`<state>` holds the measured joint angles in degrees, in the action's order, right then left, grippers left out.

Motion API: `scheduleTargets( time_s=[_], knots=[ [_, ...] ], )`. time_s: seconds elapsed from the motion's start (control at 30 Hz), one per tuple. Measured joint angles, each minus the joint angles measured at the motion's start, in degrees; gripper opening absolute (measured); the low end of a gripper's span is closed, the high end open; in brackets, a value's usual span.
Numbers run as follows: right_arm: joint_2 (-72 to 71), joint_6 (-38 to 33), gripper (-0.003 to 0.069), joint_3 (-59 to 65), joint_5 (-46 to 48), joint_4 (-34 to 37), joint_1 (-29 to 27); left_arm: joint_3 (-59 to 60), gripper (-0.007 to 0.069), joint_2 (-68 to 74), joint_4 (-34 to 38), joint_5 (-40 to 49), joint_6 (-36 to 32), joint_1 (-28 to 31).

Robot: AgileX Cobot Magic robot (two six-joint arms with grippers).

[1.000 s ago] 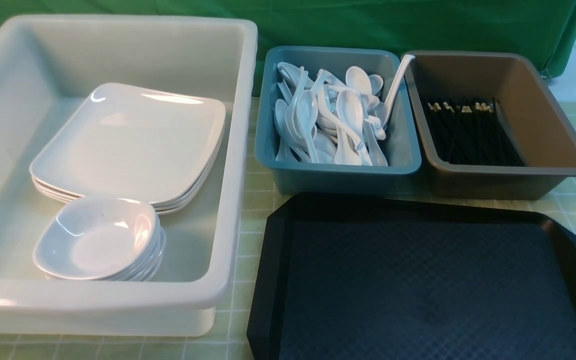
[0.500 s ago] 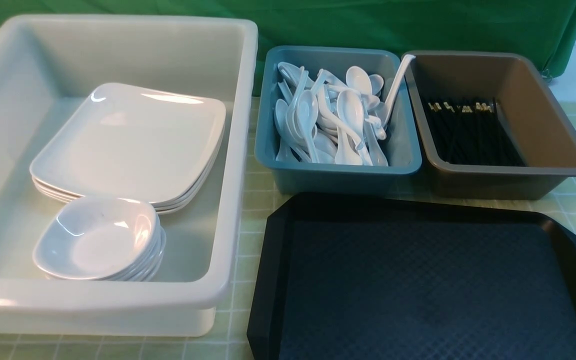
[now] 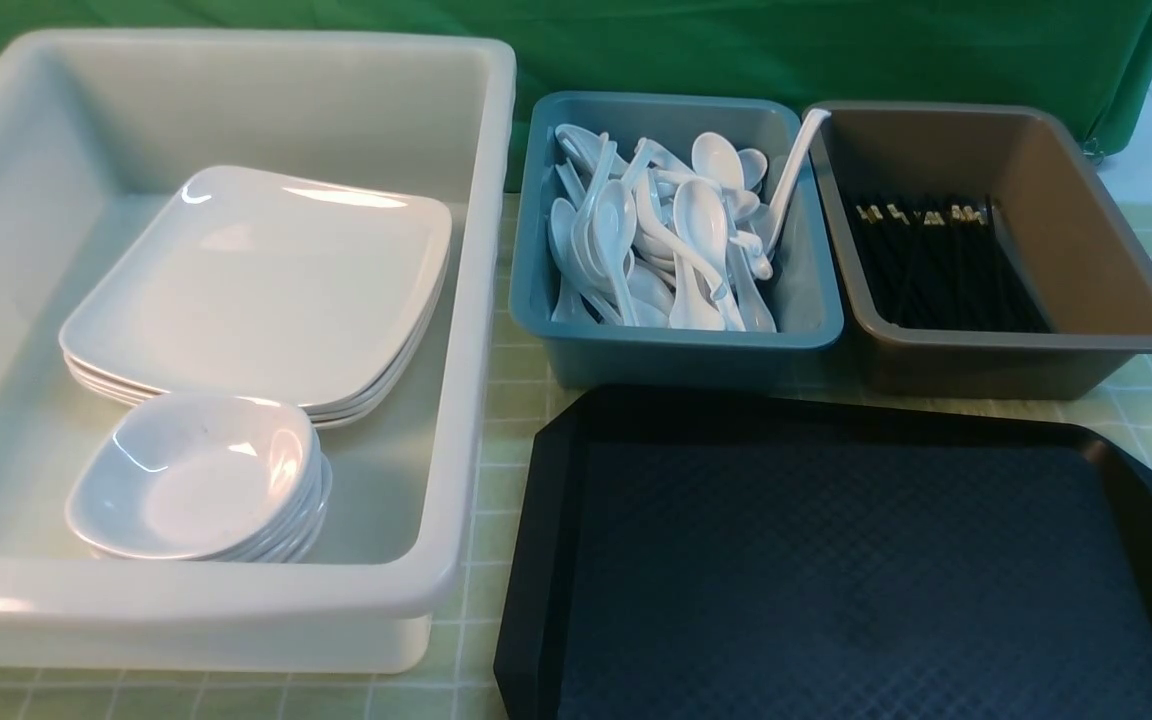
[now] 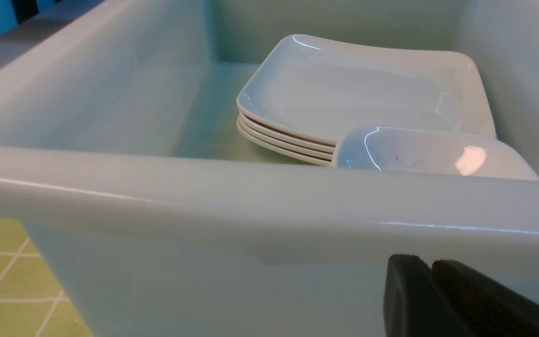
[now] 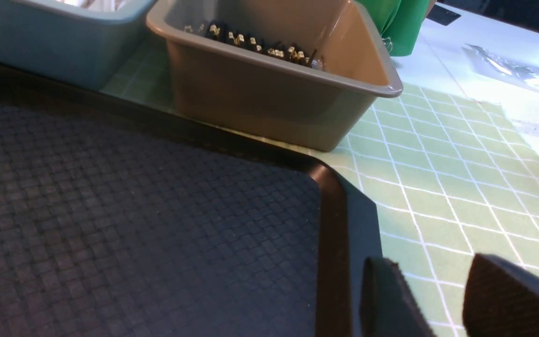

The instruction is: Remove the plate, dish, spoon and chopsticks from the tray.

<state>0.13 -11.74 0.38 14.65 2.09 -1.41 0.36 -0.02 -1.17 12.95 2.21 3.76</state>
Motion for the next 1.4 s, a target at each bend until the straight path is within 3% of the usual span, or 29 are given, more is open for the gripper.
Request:
scheduleTargets(
  time_s=[1.4],
  knots=[
    [0.0,0.0,0.0247,0.0,-0.1,0.0,0.0,0.0,0.0074,0.0,0.0,0.0,0.4,0.0]
  ],
)
